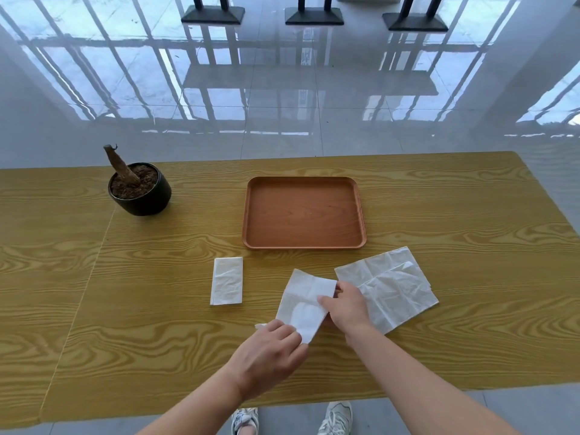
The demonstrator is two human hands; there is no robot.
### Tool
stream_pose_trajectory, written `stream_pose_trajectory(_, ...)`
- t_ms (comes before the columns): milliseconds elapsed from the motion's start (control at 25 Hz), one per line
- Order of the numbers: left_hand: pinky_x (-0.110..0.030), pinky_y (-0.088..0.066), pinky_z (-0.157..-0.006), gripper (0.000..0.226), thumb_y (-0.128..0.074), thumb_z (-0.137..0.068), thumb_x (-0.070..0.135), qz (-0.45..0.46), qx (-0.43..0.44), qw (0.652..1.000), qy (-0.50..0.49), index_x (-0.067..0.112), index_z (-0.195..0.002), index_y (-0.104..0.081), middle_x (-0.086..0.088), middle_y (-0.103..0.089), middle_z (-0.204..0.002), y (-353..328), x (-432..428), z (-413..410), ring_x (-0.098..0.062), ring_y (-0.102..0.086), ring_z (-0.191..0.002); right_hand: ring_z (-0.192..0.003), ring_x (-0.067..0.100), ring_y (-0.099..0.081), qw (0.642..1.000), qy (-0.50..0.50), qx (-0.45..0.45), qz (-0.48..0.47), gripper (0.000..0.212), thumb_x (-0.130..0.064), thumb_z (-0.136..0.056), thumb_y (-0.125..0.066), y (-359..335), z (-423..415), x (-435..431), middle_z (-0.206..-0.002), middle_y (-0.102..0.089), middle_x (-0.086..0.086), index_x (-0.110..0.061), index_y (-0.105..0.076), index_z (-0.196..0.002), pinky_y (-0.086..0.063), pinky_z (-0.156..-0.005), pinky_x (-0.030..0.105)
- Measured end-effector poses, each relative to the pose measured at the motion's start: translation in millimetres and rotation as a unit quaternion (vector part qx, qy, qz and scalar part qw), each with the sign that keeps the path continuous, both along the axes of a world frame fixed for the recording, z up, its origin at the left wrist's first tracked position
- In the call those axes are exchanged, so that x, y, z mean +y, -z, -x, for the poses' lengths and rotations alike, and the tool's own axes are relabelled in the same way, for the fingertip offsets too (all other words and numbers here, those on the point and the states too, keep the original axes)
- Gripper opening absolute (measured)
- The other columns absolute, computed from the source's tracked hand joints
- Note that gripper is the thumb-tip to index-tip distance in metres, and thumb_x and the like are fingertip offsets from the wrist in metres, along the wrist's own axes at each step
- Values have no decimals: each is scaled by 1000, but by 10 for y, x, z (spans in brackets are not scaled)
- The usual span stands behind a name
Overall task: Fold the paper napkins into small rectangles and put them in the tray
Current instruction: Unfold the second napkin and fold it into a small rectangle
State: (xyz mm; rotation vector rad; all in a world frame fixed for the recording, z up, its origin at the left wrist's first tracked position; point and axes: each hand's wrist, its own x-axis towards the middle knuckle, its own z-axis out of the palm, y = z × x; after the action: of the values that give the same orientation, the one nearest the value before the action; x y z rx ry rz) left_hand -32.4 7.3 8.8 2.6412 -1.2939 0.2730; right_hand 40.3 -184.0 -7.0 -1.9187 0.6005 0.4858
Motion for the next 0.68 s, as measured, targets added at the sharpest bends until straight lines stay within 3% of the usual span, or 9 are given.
stream_pose_trajectory(80, -33, -49, -64, 14, -58, -87, 2, 12, 20, 999, -23, 16, -83, -61, 0, -52, -69, 50, 43, 72, -22, -49, -62, -74, 21, -68, 995, -54, -25, 82, 7, -20, -81, -71, 8, -22, -13, -78, -71, 0, -16, -65, -79, -59, -75, 48)
stream_pose_trajectory(240, -32, -46, -62, 21, -60, -82, 1, 53, 57, 995, -66, 17, -93, -65, 2, -52, -72, 100, -14, 175, -21, -48, -62, -72, 21, -65, 990, -94, -87, 67, 11, -24, -83, -73, -42, -174, -16, -74, -69, -1, -17, -65, -79, -55, -73, 45)
stream_pose_trajectory(280, -33, -46, -60, 23, -62, -80, 1, 65, 68, 992, -84, 18, -94, -66, 2, -53, -72, 101, -68, 193, -21, -49, -62, -76, 18, -65, 988, -105, -100, 60, 10, -26, -85, -73, -63, -224, -10, -81, -69, -3, -19, -67, -89, -56, -75, 42)
stream_pose_trajectory(400, -31, -49, -55, 31, -72, -72, 0, 131, 131, 967, -174, 18, -97, -69, 3, -59, -70, 114, -263, 186, -22, -55, -59, -85, 10, -62, 978, -104, -159, 90, 34, -24, -91, -68, -147, -212, -18, -107, -66, -6, -21, -61, -124, -53, -80, 33)
stream_pose_trajectory(480, -30, -50, -51, 36, -77, -67, -2, 166, 171, 945, -223, 17, -97, -70, 2, -64, -70, 104, -377, 142, -22, -59, -58, -89, 10, -60, 954, -126, -229, 148, 33, -3, -89, -62, -161, 4, -118, -109, -66, -6, -18, -65, -119, -52, -83, 31)
stream_pose_trajectory(560, -31, -50, -50, 38, -78, -65, -1, 172, 193, 935, -244, 17, -98, -71, 3, -67, -72, 95, -440, 90, -21, -61, -58, -98, 10, -58, 937, -200, -239, 160, 55, 14, -75, -54, -124, 312, -281, -109, -66, -10, -21, -69, -114, -50, -89, 29)
stream_pose_trajectory(680, -28, -49, -48, 38, -78, -68, 3, 161, 195, 934, -250, 19, -102, -70, 5, -69, -75, 82, -448, 24, -20, -61, -57, -111, 4, -52, 927, -303, -191, 111, 67, 9, -66, -57, -41, 616, -397, -119, -62, -15, -27, -66, -122, -44, -98, 22)
